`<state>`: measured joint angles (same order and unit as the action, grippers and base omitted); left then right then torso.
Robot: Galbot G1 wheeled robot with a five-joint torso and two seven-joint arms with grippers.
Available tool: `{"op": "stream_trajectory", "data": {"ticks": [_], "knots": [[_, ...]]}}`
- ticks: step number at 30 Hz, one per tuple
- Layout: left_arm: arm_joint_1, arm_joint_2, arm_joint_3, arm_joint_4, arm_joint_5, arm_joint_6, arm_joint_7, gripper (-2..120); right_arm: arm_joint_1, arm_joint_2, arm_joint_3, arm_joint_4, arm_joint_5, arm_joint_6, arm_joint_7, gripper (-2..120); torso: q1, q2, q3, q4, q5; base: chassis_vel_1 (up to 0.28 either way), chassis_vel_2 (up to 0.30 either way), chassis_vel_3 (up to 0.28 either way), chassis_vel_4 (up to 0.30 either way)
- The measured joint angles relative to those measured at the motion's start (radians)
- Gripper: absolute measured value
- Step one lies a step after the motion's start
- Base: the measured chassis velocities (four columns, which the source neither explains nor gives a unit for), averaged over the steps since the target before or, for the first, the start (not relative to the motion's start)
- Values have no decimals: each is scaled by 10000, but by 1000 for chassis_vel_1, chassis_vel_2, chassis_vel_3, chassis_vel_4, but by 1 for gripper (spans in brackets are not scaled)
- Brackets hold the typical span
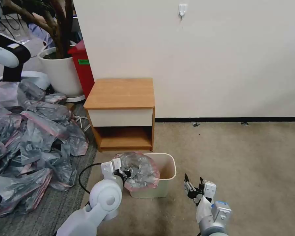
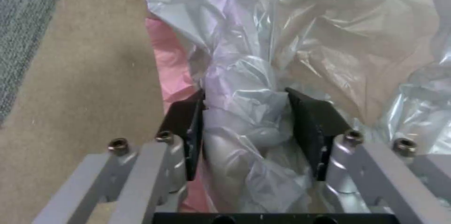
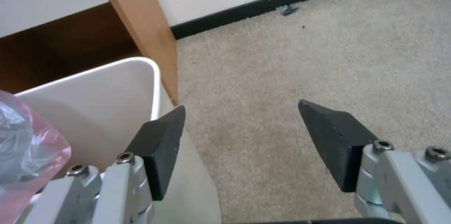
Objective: Pick up the garbage bag from the table and place it over the trash can.
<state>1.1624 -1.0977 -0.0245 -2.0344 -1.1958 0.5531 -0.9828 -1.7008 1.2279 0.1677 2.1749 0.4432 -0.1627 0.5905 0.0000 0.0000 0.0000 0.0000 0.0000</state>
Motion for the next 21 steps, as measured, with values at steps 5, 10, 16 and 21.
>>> {"op": "stream_trajectory", "data": {"ticks": [5, 10, 16, 21], "knots": [[-206, 119, 97, 19, -421, 126, -316, 37, 42, 26, 7, -41, -4, 13, 0, 65, 0, 0, 0, 0, 0, 0, 0, 0, 0], [-395, 204, 214, 86, -664, 202, -510, 27, 74, 58, 37, -130, -7, 40, -2, 65, 1, 0, 0, 1, 0, 0, 0, 0, 0], [-645, 190, 338, 194, -881, 250, -692, 19, 104, 86, 68, -212, -10, 64, -4, 65, 1, 0, 0, 1, 0, 0, 0, 0, 0], [-906, 216, 452, 317, -1170, 419, -967, 16, 117, 120, 110, -258, -12, 84, -4, 65, 0, 0, 0, 1, 0, 0, 0, 0, 0]]}}
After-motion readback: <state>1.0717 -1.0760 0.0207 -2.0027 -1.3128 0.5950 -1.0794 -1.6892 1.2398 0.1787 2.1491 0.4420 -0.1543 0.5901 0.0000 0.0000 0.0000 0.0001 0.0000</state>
